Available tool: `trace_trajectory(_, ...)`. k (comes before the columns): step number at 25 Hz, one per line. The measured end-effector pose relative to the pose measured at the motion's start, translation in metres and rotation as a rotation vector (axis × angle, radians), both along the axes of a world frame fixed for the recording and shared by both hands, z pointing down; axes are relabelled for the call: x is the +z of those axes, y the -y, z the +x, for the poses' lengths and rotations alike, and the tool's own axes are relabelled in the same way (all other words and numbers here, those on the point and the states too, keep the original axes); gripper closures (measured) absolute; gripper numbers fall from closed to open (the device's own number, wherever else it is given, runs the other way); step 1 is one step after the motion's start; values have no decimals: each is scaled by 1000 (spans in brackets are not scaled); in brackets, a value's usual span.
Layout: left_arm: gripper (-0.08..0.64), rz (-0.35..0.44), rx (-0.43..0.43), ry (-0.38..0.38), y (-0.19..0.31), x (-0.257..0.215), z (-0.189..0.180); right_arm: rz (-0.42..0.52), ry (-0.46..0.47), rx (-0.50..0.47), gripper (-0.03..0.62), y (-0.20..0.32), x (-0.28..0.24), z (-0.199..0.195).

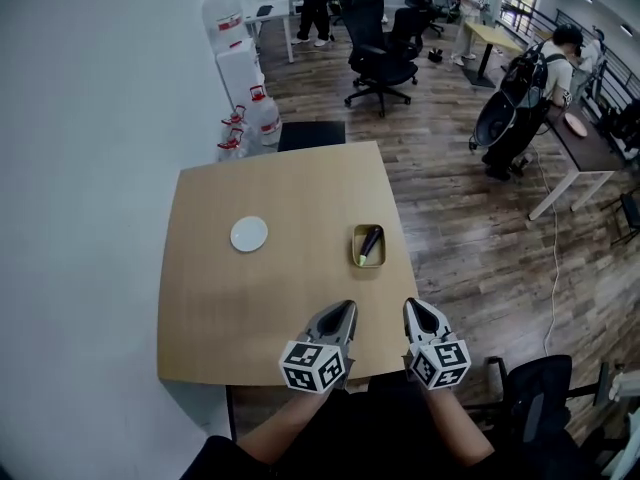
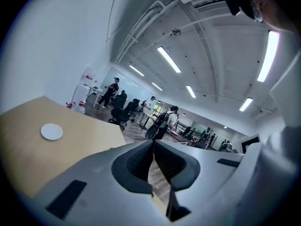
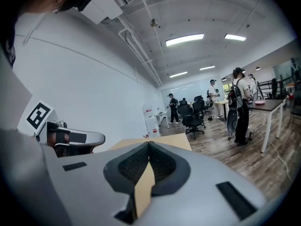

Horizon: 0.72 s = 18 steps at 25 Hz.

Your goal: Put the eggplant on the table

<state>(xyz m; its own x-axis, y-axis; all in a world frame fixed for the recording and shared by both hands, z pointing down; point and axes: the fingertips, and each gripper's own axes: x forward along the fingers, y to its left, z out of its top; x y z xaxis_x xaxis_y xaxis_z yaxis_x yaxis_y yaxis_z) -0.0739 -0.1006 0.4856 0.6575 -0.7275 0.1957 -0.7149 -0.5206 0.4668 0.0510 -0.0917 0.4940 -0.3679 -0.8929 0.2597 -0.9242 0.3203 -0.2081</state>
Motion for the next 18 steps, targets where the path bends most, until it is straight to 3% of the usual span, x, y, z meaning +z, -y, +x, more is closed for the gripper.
trace_trajectory(2, 540, 34, 22, -7, -10, -4, 5, 30, -16, 1, 532, -7, -14, -6)
trace_trajectory(6, 540, 100, 10, 55, -24, 0, 10, 60, -44, 5, 532, -18, -19, -4)
trace_trajectory(14, 540, 115, -147, 124, -45, -6, 10, 93, -95, -46, 532, -30, -30, 19)
trace_trajectory(18, 540, 142, -180, 153, -52, -16, 24, 112, -110, -63, 532, -41, -38, 39)
